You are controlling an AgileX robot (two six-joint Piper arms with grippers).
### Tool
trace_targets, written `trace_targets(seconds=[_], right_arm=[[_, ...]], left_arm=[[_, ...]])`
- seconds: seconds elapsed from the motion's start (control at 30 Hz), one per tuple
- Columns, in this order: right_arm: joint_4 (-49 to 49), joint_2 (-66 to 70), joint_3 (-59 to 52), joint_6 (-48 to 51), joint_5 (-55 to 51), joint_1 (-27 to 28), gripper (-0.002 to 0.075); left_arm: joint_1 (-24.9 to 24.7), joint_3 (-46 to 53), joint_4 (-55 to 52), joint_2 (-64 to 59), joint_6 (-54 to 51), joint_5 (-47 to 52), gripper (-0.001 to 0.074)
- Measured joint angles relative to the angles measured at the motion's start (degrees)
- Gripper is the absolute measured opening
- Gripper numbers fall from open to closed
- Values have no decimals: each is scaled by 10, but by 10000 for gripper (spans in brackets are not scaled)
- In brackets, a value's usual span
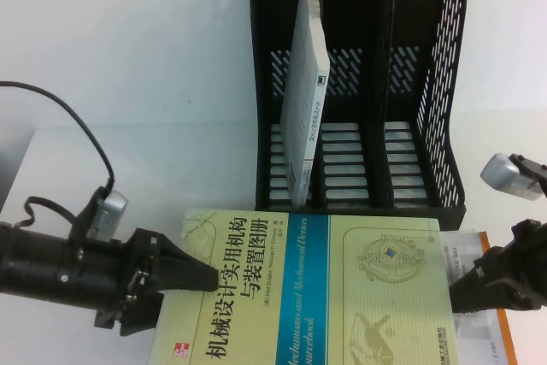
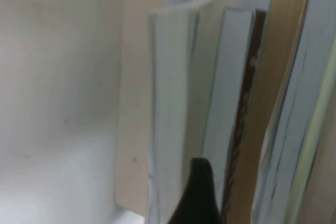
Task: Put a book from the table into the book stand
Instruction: Pick up the book with your left arm
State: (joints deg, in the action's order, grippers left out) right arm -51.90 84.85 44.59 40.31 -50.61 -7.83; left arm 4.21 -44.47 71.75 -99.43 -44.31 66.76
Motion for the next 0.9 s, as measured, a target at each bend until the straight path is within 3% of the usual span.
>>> trace_targets(seconds=[0.2, 0.33, 0.63, 0.9], right_arm=[[0, 0, 0, 0, 0, 0, -3], [0, 0, 0, 0, 0, 0, -3], [2, 0, 0, 0, -1, -1, -3], [3, 0, 0, 0, -6, -3, -3]], left_arm=[[-26, 0, 1, 0, -4, 0, 523], [-26, 0, 5, 0, -12, 15, 363], [-26, -6, -16, 5, 1, 22, 360], [-27, -87, -122, 104, 97, 18, 356]])
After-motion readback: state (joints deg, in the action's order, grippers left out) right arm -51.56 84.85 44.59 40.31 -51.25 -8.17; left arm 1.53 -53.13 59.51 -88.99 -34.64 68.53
